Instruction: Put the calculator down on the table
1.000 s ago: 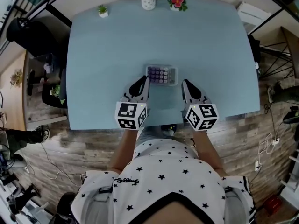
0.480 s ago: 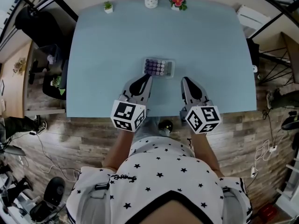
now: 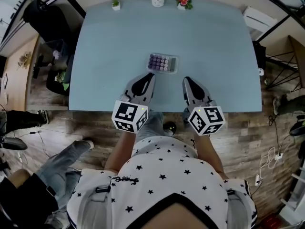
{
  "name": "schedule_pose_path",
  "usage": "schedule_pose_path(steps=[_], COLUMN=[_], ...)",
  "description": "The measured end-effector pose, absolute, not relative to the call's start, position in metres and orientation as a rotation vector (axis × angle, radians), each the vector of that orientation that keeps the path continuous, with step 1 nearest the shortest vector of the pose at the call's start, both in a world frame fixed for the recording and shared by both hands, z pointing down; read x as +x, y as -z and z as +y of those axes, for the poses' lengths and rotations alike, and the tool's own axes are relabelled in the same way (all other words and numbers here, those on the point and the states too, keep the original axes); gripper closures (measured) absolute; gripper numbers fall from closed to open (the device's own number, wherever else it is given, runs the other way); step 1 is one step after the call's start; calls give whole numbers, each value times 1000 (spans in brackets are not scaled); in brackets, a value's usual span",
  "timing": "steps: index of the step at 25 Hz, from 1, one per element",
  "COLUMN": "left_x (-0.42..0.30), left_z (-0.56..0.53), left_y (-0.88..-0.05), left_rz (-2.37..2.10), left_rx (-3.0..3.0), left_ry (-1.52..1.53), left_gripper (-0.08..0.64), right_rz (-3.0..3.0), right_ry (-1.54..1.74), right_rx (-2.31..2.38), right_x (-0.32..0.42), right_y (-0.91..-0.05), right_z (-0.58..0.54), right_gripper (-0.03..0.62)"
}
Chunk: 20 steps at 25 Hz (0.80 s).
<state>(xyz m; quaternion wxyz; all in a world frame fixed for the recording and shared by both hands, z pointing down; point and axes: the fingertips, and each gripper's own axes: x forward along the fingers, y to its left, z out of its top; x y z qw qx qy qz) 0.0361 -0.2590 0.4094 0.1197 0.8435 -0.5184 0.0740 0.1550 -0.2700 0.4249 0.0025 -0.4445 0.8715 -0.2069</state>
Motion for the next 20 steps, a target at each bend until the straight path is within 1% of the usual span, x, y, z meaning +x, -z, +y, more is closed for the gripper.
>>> schedule_pose_path(steps=[20], left_x=[35], left_z=[-242], left_y=[-406], left_rz=[-1516], left_rx=[2474], left_ry=[-227], left_gripper=[515], right_rz=[2716], right_ry=[657], right_rx=[-1370], right_x=[150], right_y=[-420], right_z=[-255], right_gripper=[597])
